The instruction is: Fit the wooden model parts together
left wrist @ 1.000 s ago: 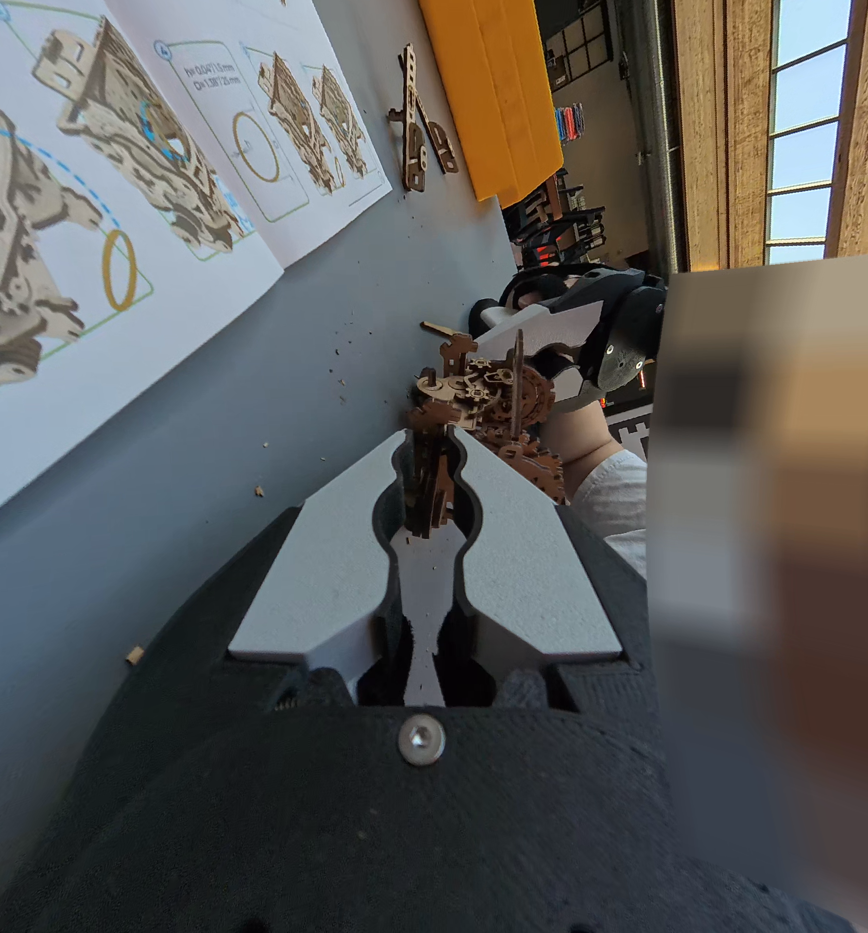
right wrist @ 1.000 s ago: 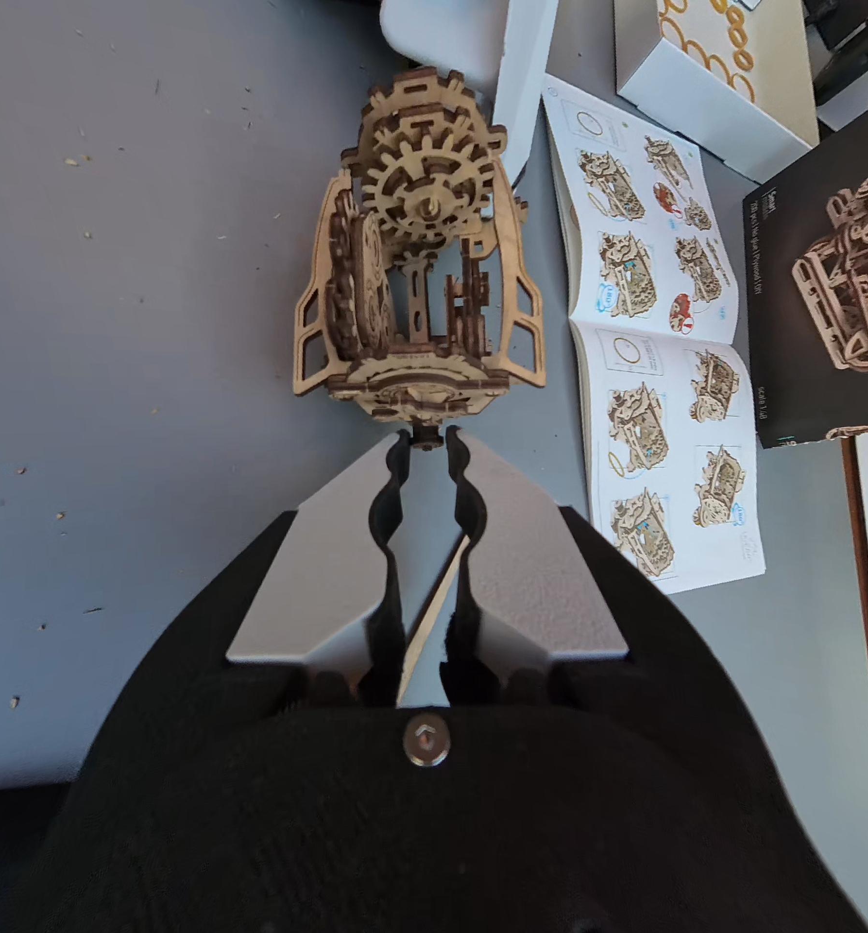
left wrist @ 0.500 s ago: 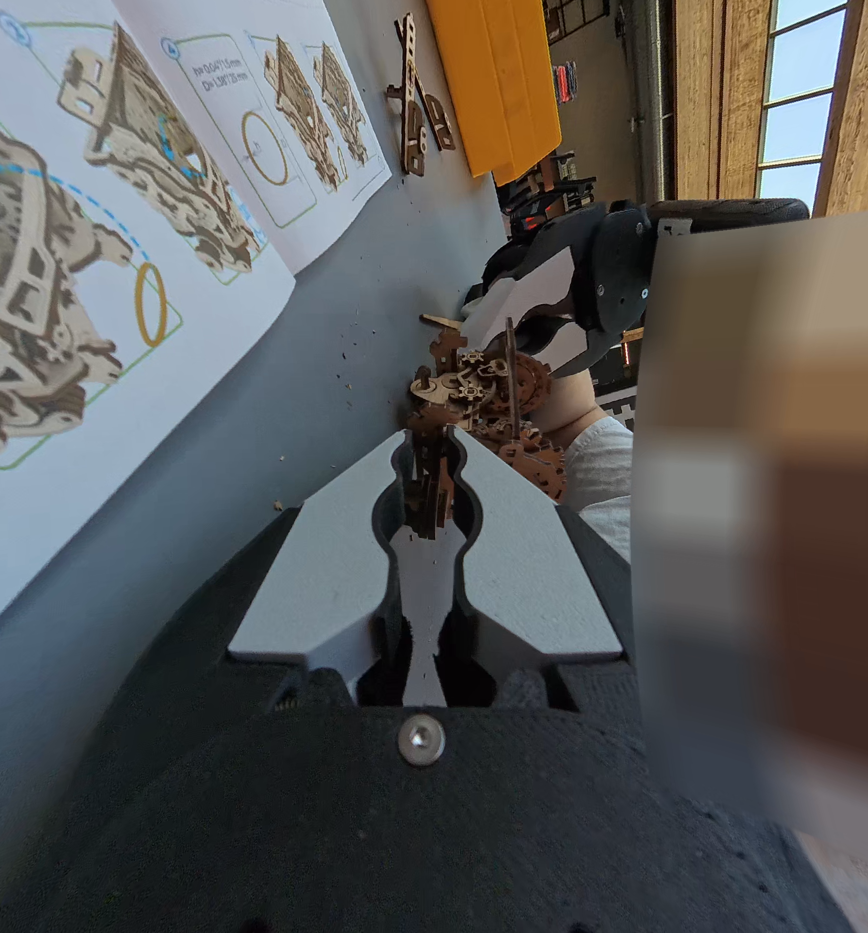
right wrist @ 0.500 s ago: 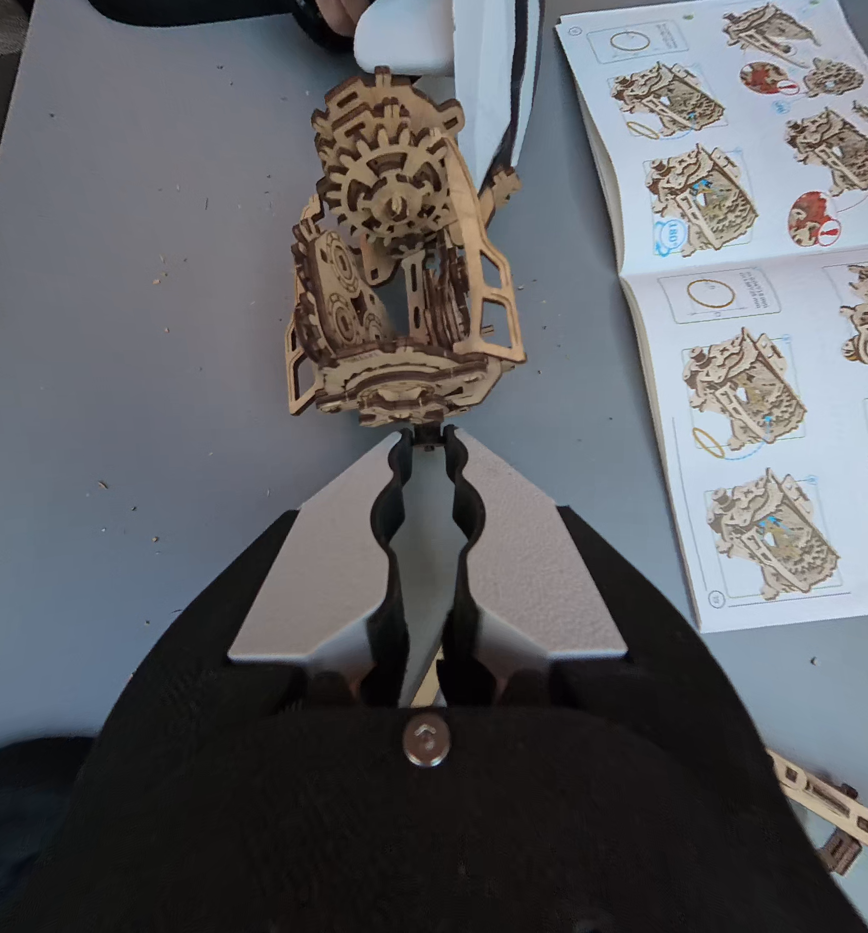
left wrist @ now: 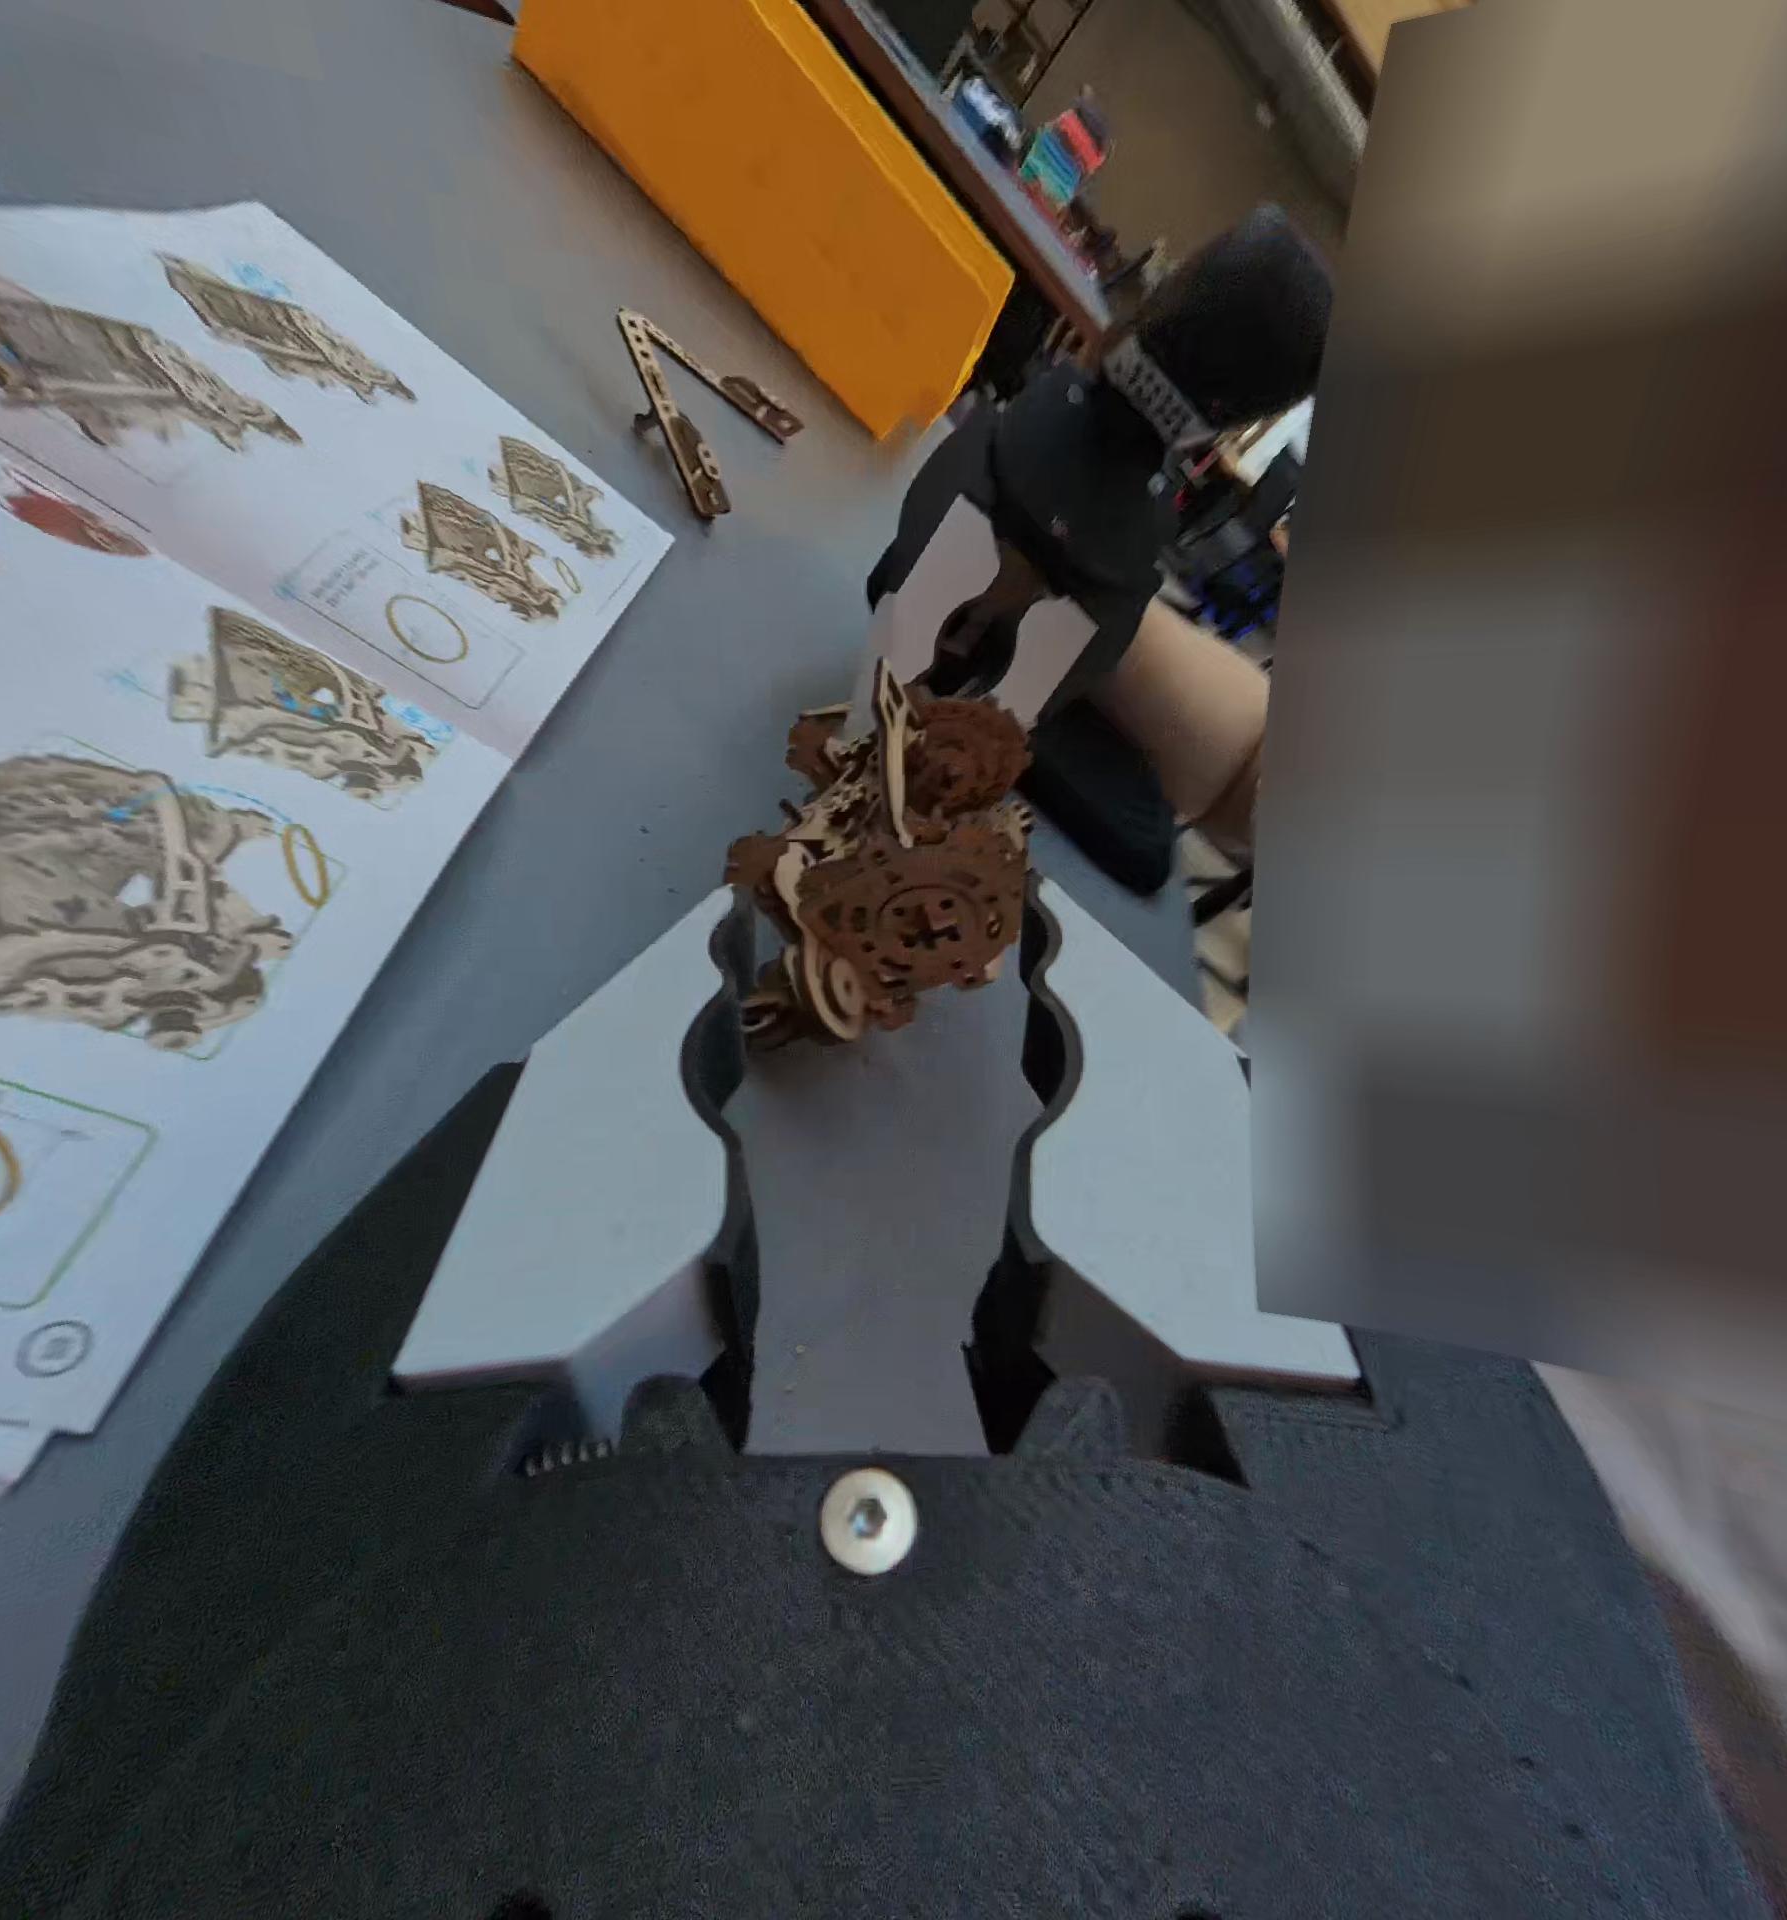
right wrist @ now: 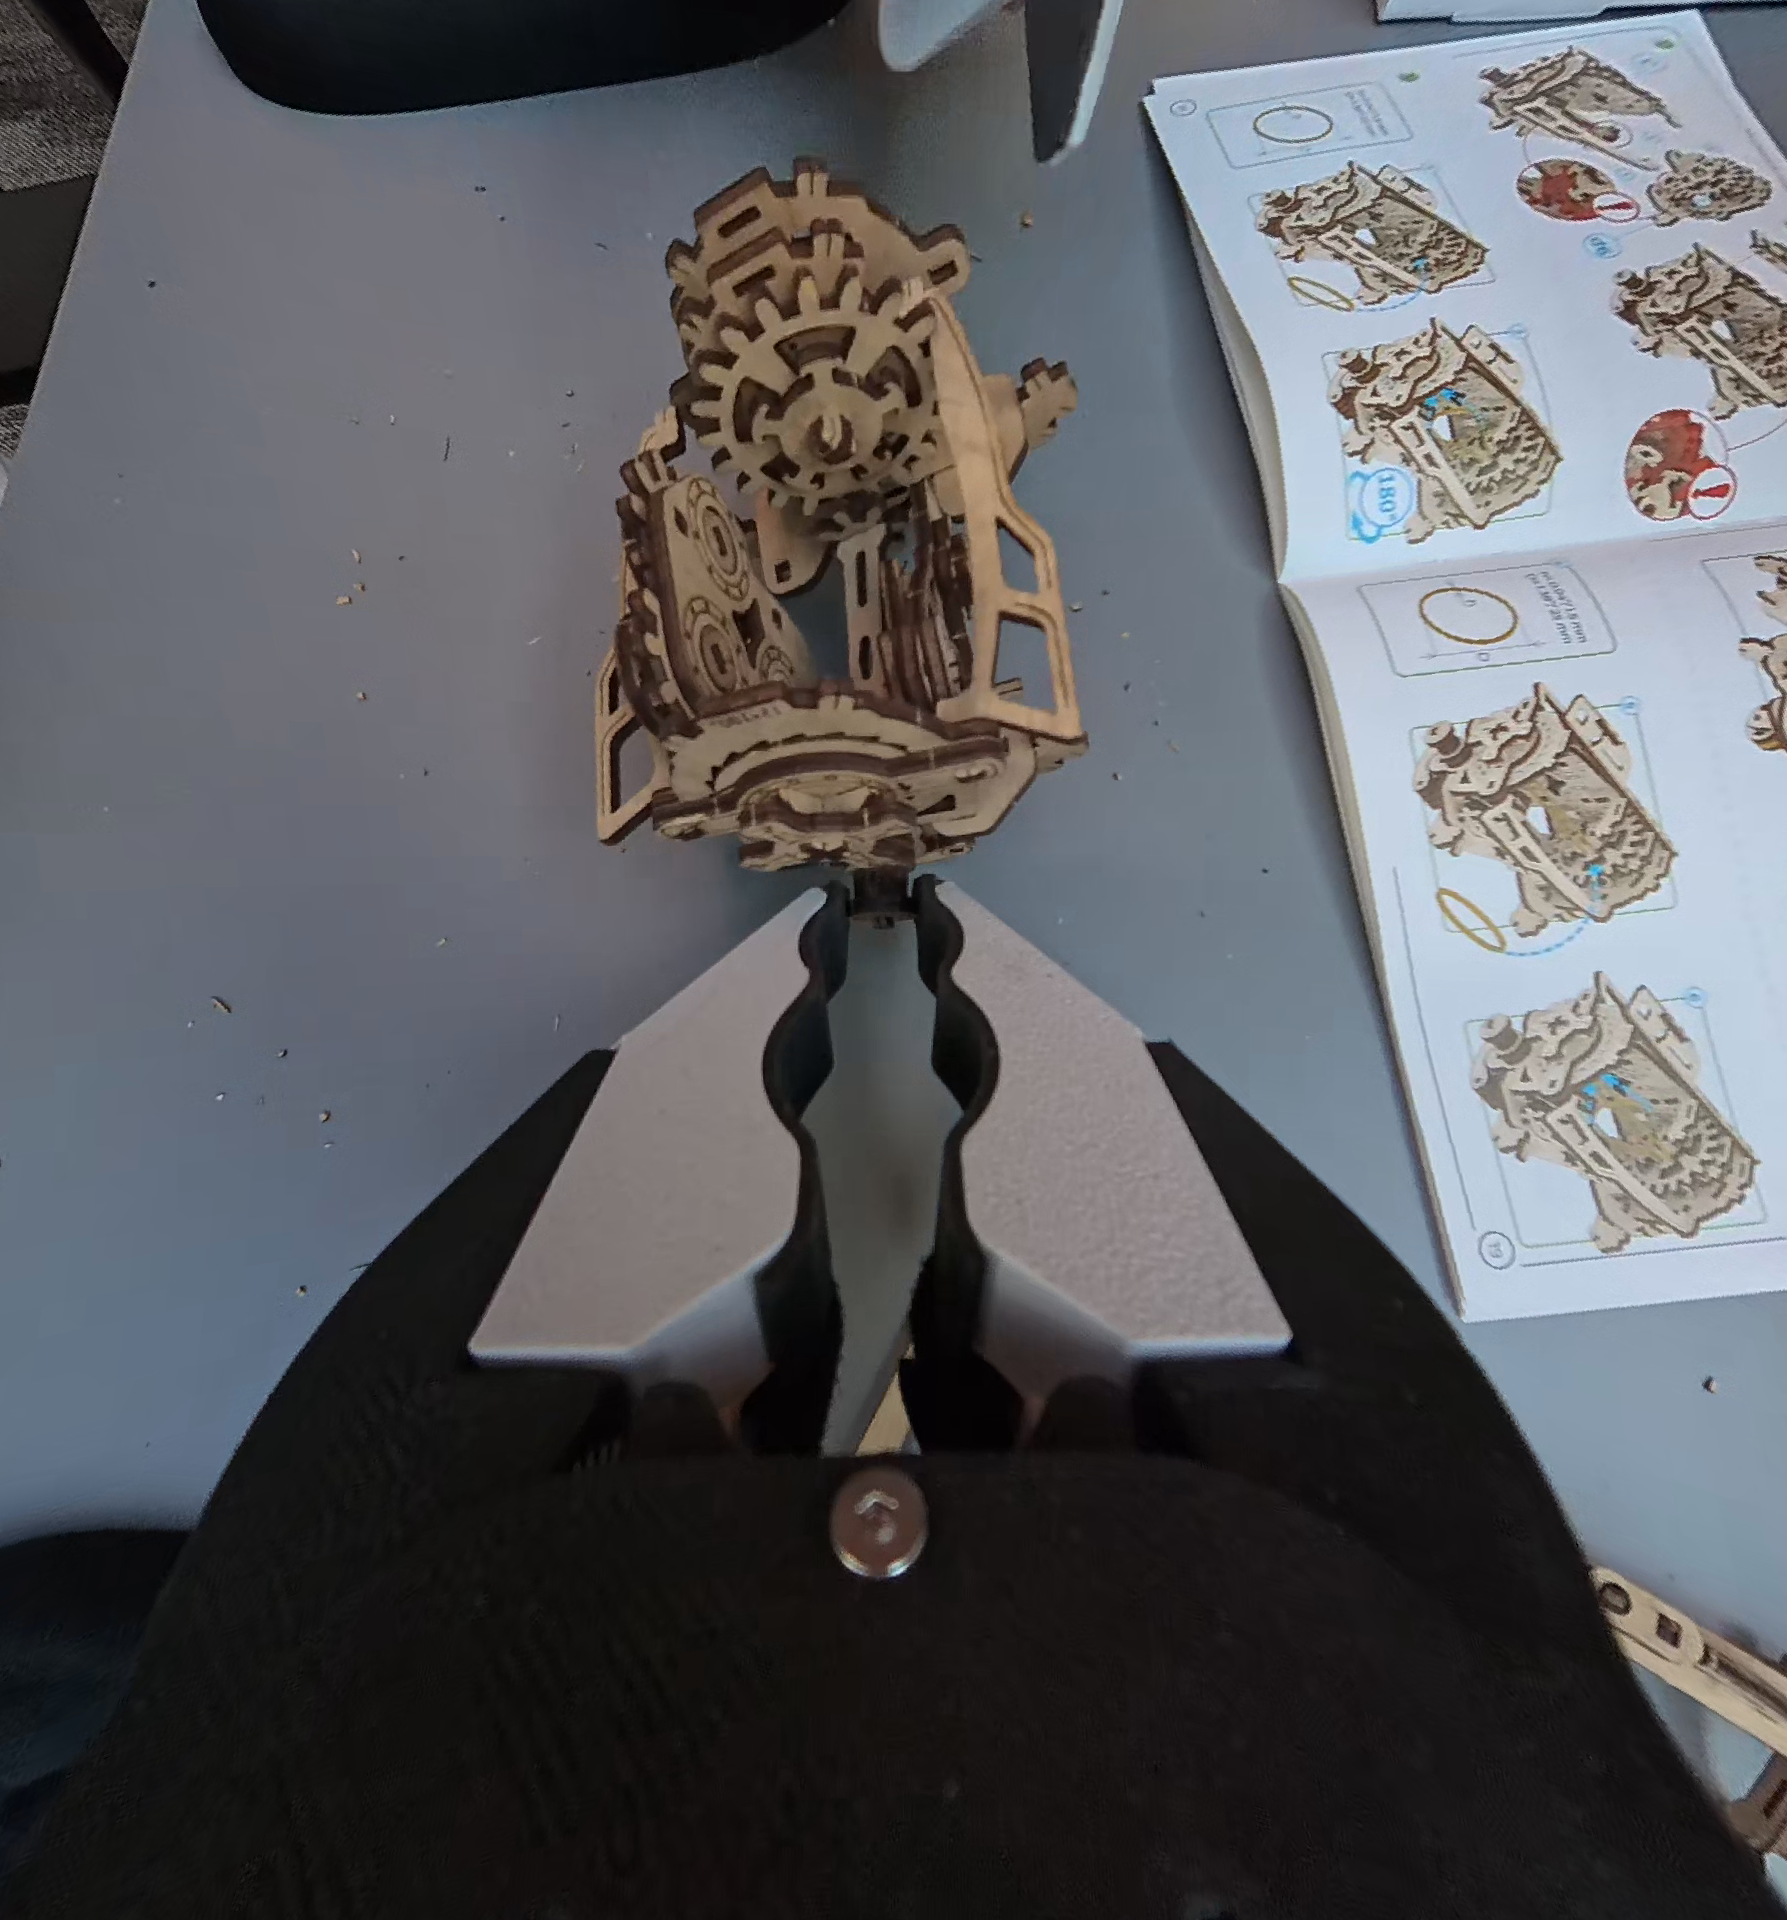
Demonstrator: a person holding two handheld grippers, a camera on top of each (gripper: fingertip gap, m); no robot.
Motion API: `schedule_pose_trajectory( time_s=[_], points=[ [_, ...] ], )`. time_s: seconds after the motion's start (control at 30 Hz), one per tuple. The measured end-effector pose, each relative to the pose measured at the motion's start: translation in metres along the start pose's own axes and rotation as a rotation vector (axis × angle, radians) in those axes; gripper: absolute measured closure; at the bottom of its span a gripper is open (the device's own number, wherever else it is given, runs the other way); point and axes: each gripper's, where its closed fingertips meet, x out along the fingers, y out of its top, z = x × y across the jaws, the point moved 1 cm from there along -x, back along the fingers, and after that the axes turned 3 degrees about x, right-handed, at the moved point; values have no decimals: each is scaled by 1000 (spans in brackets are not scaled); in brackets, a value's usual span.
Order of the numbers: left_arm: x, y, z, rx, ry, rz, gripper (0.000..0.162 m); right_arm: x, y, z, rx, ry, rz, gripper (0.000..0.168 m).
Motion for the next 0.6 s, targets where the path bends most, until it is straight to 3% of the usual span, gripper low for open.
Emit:
schedule_pose_trajectory(
  time_s=[0.03, 0.13, 0.3, 0.53, 0.6],
  points=[
    [-2, -5, -1, 151, 84, -39, 105, 0, 0, 0, 2, 2, 1, 156],
    [-4, -18, -2, 448, 265, -130, 91, 0, 0, 0, 4, 2, 4, 156],
    [20, -44, -9, 619, 372, -328, 57, 0, 0, 0, -9, -12, -1, 156],
    [52, -57, -21, 754, 400, -428, 57, 0, 0, -1, -17, -22, -8, 156],
    [55, -53, -17, 759, 379, -392, 67, 0, 0, 0, -19, -23, -9, 156]
  ],
)
